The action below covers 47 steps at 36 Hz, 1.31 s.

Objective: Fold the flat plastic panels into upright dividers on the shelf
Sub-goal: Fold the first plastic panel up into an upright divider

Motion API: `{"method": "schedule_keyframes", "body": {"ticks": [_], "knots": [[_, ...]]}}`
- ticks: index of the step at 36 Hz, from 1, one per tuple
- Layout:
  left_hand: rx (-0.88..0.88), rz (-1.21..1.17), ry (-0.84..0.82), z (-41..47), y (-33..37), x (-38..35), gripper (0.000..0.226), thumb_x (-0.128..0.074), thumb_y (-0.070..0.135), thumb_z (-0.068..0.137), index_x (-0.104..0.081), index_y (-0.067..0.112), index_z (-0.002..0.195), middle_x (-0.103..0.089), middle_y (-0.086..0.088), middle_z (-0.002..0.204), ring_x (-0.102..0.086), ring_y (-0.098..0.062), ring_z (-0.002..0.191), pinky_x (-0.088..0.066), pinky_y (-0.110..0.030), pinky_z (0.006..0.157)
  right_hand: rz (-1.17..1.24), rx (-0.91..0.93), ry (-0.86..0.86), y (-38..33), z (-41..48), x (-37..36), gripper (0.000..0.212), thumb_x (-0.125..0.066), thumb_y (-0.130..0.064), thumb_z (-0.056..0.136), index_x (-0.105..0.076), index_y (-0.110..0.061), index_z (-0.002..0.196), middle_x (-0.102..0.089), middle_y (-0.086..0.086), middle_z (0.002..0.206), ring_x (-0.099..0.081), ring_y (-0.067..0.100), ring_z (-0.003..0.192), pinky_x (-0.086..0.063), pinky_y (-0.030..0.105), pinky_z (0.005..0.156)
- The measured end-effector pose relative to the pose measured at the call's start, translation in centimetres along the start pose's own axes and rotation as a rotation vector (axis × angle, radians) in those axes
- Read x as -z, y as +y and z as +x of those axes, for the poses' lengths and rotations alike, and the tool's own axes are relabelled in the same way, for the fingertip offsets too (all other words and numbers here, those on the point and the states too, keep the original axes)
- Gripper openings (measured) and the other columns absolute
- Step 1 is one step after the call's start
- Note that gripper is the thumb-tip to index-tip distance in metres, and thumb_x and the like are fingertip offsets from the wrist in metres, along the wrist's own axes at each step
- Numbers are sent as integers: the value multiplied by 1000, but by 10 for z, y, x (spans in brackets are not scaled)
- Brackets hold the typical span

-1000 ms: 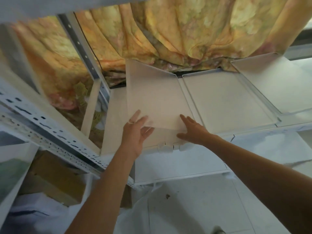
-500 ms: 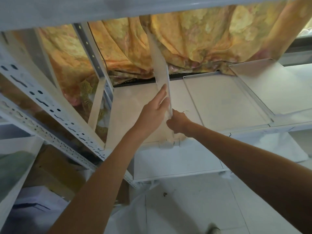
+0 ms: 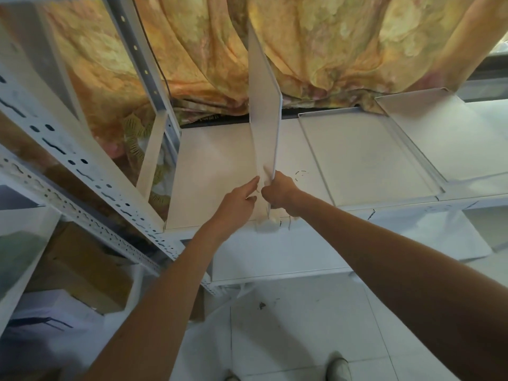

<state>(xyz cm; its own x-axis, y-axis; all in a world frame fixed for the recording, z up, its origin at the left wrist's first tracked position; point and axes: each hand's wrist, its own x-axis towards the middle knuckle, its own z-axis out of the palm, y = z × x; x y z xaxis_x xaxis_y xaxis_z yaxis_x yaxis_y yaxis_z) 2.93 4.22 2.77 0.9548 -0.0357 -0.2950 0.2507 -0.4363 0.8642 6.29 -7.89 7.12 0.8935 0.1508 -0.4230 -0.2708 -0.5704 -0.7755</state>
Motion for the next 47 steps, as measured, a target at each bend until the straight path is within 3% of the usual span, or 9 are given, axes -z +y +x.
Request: {"method": "schedule_keyframes", "body": {"ticks": [10,14,19,22,25,28,32,38,47], "knots": [[-45,104,34,7,14,-6,52,-33,7,97,-38,29,144,-48,-4,143,-45,-22,130,-37,-37,110,-42,7,-2,-3,-7,-2,45,-45,-5,93,-39,-8,137,-50,13,118,-56,33,111,-54,44,93],[-124,65,6,5,32,-7,61,-28,1,81,-53,53,99,-44,4,99,-40,-16,90,-35,-34,81,-130,45,11,-3,-8,-3,38,-42,-8,92,-43,-7,130,-52,9,103,-56,29,100,-53,45,93],[-142,-67,-93,-5,55,-4,58,-41,12,77,-44,27,133,-56,8,132,-48,-6,125,-40,-37,105,-205,59,7,1,-9,-3,34,-36,-13,96,-44,-8,128,-50,4,101,-58,28,100,-51,40,94],[-85,-5,-119,-7,64,-8,77,-53,41,71,-26,44,142,-44,7,144,-39,-14,135,-35,-45,110,-13,116,-37,6,-10,-4,48,-49,-7,91,-41,-7,138,-46,3,110,-47,22,100,-43,43,104],[-64,57,26,-8,77,-17,83,-53,63,73,-21,39,145,-40,3,149,-39,-20,136,-36,-46,110,61,112,3,14,-3,-9,63,-52,-24,82,-39,-3,140,-42,5,112,-42,23,101,-41,50,106],[-68,72,205,-6,89,-21,57,-45,41,90,-33,22,142,-53,-7,137,-52,-27,124,-44,-46,103,-206,88,-18,7,-10,-10,40,-42,-13,98,-42,0,136,-50,12,107,-42,21,93,-43,32,89],[-47,146,282,-8,93,-19,43,-37,7,95,-41,8,137,-56,-16,129,-55,-32,117,-47,-44,101,-395,107,21,9,-6,-12,42,-38,-19,98,-39,-5,138,-57,14,117,-43,21,88,-37,31,76],[-61,146,309,-15,95,-17,42,-37,5,97,-41,6,138,-56,-16,130,-54,-30,120,-43,-34,102,-497,162,35,11,-3,-15,41,-37,-16,98,-38,-6,138,-54,16,130,-52,27,93,-42,35,80],[-56,183,281,-14,97,-19,42,-39,4,94,-43,6,135,-59,-18,123,-58,-32,113,-49,-41,99,-466,131,43,13,-1,-14,42,-40,-19,98,-38,-6,138,-56,14,113,-55,28,102,-44,35,87]]}}
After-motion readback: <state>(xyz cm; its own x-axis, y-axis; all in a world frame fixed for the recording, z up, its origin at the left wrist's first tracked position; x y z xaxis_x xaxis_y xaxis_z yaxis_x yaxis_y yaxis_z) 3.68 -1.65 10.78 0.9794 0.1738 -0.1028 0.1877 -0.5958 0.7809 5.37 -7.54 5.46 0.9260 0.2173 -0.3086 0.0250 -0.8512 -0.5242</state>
